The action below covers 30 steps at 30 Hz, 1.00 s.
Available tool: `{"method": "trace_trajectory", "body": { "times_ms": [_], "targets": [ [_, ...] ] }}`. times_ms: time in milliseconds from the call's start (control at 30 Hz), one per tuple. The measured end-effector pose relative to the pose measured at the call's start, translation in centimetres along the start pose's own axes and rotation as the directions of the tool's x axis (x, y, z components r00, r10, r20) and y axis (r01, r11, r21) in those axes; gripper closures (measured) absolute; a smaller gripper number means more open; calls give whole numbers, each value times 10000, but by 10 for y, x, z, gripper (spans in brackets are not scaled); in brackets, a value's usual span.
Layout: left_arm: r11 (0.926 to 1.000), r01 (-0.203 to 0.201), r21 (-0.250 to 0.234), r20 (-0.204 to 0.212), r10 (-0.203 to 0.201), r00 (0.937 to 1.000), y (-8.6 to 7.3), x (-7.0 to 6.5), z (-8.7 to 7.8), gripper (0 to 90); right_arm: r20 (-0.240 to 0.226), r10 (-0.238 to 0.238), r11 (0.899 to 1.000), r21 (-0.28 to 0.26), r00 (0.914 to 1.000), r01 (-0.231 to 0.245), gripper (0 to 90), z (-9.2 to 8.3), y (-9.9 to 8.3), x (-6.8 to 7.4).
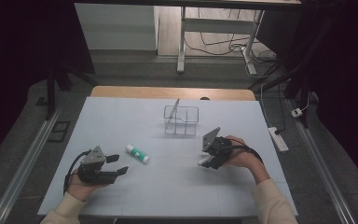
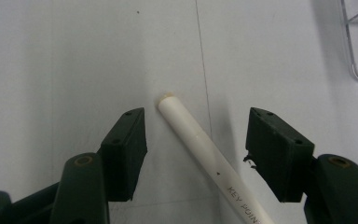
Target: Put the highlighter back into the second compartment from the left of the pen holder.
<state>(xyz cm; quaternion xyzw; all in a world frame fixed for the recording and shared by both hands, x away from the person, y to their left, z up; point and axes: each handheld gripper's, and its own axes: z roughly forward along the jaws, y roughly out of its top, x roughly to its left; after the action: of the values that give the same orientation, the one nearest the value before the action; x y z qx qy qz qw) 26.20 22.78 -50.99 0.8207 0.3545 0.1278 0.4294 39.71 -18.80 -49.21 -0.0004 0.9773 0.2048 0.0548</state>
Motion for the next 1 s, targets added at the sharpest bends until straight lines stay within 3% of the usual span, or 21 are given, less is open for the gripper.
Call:
{"method": "trace_trajectory", "body": {
  "times_ms": [267,433,567,700,833,1000],
  "targets": [
    [10000,1,8,-6,-1,10000,0,0,0,375,23,-187,9996,189,9998,187,476,4,-2,-3],
    [10000,42,-12,-1,-42,10000,0,0,0,375,-341,-290,9992,258,9990,299,575,8,-1,-4],
    [9993,269,-255,270,-263,9993,1,1,-2,372,-821,-363,9986,340,9960,392,682,8,-1,-4],
    [9987,392,-330,320,-381,9988,0,2,-3,372,-987,-524,9978,354,9937,562,770,8,-1,-2],
    [9984,449,-353,338,-437,9985,0,3,-3,372,-827,-724,9959,474,9939,764,776,7,1,1],
    [9982,471,-366,308,-460,9985,-1,5,-4,372,-911,-461,9978,427,9948,501,777,7,0,-1]
  ]
}}
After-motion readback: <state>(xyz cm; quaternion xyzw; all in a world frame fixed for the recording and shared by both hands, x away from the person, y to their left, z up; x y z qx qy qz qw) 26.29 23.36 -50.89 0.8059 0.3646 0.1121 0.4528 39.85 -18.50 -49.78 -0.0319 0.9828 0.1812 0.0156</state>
